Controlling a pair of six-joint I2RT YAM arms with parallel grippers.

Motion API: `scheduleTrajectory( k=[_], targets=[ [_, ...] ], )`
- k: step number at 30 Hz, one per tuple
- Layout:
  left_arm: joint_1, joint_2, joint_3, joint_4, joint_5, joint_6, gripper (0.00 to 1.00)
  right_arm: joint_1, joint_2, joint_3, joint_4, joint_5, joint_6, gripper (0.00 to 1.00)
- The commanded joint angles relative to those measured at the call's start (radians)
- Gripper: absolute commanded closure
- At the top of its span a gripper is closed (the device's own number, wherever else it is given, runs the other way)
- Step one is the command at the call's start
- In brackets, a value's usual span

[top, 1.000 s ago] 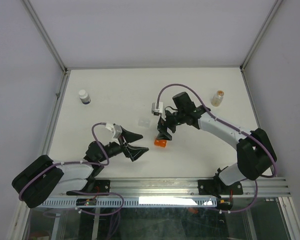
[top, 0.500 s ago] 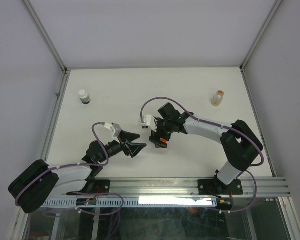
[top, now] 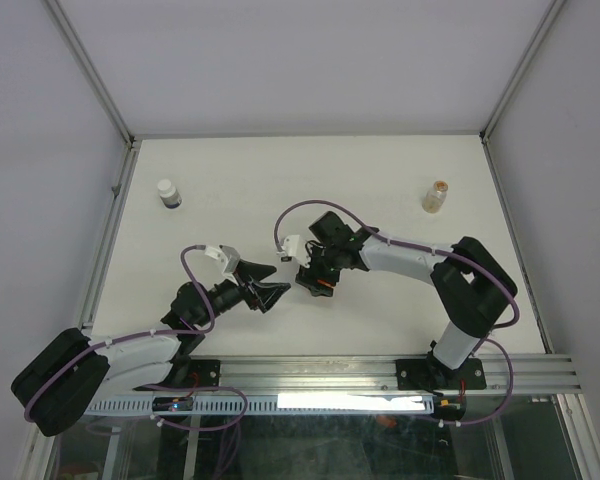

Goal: Sort the pills into containers
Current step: Open the pill container at the center of the board.

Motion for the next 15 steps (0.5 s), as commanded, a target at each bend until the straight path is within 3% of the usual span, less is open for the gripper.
scheduleTrajectory(
  k=[1, 10, 15],
  targets=[
    [0.007, -0.012, -0.036, 0.022, -0.016, 0.024, 0.3, 0.012, 0.009, 0.047, 0.021, 0.013, 0.036, 0.36],
    [0.007, -0.028, -0.044, 0.02, -0.014, 0.018, 0.3, 0.017, 0.018, 0.054, 0.037, 0.014, 0.076, 0.44],
    [0.007, -0.027, -0.044, 0.024, -0.01, 0.012, 0.3, 0.017, 0.021, 0.059, 0.039, 0.014, 0.088, 0.55]
  ],
)
